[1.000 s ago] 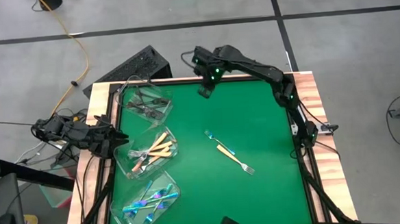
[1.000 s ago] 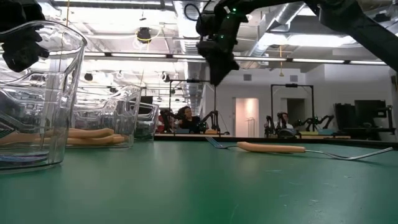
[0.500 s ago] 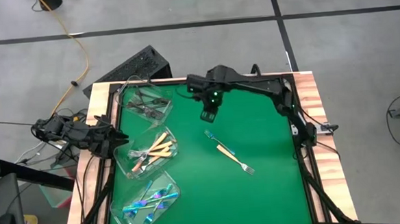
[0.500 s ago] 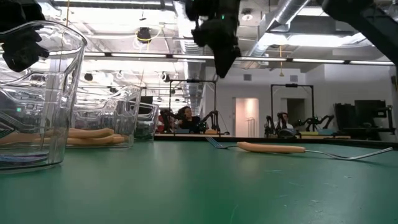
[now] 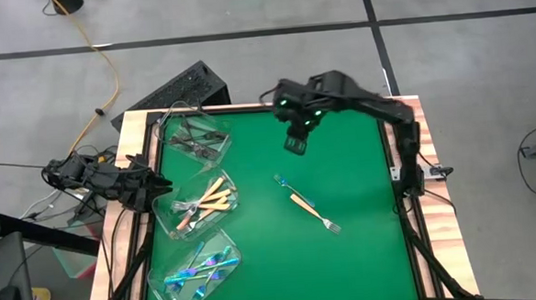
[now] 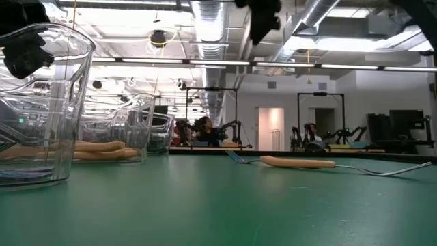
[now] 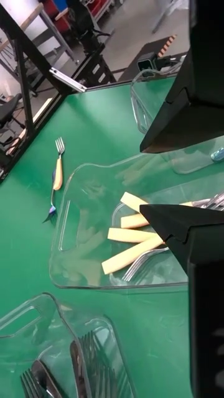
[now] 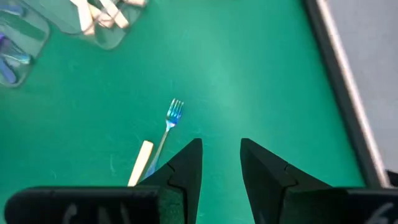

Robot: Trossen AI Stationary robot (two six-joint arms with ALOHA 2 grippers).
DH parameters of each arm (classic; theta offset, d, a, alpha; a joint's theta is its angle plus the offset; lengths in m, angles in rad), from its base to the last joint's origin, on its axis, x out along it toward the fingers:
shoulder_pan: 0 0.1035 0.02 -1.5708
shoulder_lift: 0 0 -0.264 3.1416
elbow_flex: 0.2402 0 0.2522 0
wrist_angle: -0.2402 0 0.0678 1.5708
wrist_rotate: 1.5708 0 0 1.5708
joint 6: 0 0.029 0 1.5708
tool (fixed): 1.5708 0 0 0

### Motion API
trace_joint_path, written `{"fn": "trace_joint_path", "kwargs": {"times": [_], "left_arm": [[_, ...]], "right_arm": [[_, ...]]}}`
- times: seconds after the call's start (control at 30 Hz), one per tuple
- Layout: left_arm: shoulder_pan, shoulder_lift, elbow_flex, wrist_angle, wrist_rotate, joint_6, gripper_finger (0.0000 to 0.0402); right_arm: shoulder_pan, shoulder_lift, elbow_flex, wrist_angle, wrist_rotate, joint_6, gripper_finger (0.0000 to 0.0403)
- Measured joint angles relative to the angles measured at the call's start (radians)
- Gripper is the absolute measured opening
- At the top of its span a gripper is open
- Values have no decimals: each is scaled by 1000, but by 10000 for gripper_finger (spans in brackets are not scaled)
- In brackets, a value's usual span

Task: Sort silverware by color (type)
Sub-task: Put the orange fork into the middle transparent bin

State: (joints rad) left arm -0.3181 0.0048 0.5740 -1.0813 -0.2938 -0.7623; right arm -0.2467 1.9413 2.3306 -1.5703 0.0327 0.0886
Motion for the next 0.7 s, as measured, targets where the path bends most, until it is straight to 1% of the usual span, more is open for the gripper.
{"fn": "trace_joint_path", "kwargs": {"times": [0.1, 0.23, 0.33, 0.43, 0.53, 0.63, 0.7], "left_arm": [[0, 0, 0, 0, 0, 12, 128], [0, 0, 0, 1, 0, 17, 128], [0, 0, 0, 2, 0, 19, 128], [0, 0, 0, 2, 0, 21, 128], [0, 0, 0, 2, 0, 21, 128], [0, 0, 0, 2, 0, 21, 128], [0, 0, 0, 2, 0, 21, 128]], "right_arm": [[-8, -51, 1, 0, 0, -15, 128], [-12, -76, -1, 0, 0, -18, 128], [-3, -109, -65, 24, -2, -58, 127], [14, -186, -216, 91, -10, -58, 127], [27, -298, -428, 190, -12, -18, 127], [33, -437, -658, 406, -12, 55, 127], [37, -531, -804, 581, -44, 127, 127]]}}
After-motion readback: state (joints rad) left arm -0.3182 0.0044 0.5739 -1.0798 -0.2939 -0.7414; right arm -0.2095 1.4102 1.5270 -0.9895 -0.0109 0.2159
